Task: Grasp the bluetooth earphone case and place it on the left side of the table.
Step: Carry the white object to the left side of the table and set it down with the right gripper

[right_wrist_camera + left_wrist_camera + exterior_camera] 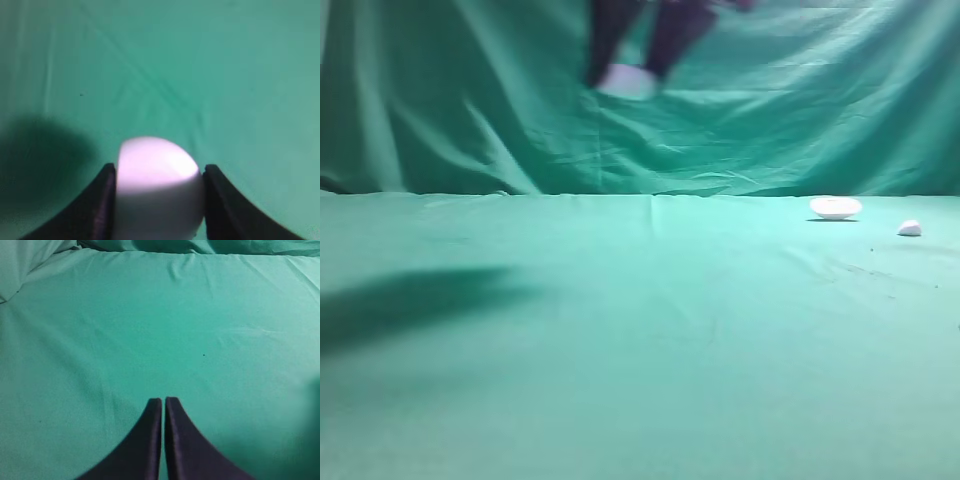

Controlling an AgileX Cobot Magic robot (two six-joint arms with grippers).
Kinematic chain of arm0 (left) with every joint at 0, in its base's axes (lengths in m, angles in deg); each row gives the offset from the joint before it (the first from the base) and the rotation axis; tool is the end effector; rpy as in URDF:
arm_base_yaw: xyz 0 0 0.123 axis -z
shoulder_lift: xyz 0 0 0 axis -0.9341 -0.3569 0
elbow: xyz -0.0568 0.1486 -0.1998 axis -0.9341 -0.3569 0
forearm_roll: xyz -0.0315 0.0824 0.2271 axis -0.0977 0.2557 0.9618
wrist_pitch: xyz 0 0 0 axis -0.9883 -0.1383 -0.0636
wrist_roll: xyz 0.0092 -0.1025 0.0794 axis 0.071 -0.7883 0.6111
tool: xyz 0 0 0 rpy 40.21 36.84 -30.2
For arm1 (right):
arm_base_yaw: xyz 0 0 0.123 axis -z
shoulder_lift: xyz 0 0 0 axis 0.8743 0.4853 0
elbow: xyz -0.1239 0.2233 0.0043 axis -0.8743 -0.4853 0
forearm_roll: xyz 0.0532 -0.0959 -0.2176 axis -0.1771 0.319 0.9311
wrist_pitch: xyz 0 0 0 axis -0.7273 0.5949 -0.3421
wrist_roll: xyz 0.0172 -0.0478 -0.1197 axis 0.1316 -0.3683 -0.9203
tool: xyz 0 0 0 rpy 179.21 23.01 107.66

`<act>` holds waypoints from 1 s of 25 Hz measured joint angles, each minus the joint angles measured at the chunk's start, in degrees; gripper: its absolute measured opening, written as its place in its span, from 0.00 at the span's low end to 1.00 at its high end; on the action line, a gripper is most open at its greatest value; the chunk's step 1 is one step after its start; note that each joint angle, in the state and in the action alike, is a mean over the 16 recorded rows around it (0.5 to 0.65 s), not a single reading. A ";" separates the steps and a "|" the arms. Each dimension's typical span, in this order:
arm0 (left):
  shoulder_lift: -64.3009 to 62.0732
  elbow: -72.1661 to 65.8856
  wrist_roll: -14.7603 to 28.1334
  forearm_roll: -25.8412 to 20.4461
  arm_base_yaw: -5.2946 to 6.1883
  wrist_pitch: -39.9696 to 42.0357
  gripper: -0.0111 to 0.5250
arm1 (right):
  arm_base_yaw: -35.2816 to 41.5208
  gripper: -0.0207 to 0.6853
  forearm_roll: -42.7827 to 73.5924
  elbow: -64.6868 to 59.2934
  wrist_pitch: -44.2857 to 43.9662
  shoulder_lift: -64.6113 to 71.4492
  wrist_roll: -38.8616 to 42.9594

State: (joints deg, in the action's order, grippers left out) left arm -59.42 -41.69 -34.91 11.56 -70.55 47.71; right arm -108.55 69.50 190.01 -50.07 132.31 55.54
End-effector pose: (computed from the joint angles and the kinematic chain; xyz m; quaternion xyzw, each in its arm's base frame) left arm 0.1123 0.0013 0.1670 -0.0104 0.7944 0.0005 0.6073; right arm 0.3291 0.3606 0.1762 -0.4138 0.8652 0.1074 0.2622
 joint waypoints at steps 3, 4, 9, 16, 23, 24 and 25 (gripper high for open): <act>0.00 0.00 0.00 0.00 0.00 0.00 0.02 | -1.98 0.48 -0.50 4.14 0.53 4.68 -0.05; 0.00 0.00 0.00 0.00 0.00 0.00 0.02 | -2.42 0.49 -0.67 5.20 0.70 6.01 -0.05; 0.00 0.00 0.00 0.00 0.00 0.00 0.02 | -3.59 0.59 -1.58 8.33 1.43 10.55 -0.05; 0.00 0.00 0.00 0.00 0.00 0.00 0.02 | -3.71 0.76 -2.62 9.04 -1.22 10.25 0.71; 0.00 0.00 0.00 0.00 0.00 0.00 0.02 | -3.19 0.58 -2.65 9.20 -9.94 3.34 3.04; 0.00 0.00 0.00 0.00 0.00 0.00 0.02 | -3.02 0.53 -2.57 9.22 -11.49 2.09 3.42; 0.00 0.00 0.00 0.00 0.00 0.00 0.02 | -2.83 0.47 -2.44 9.24 -13.08 0.81 3.81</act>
State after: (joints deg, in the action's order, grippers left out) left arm -59.42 -41.69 -34.91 11.56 -70.55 47.71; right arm -111.38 67.05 199.25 -63.15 133.11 59.35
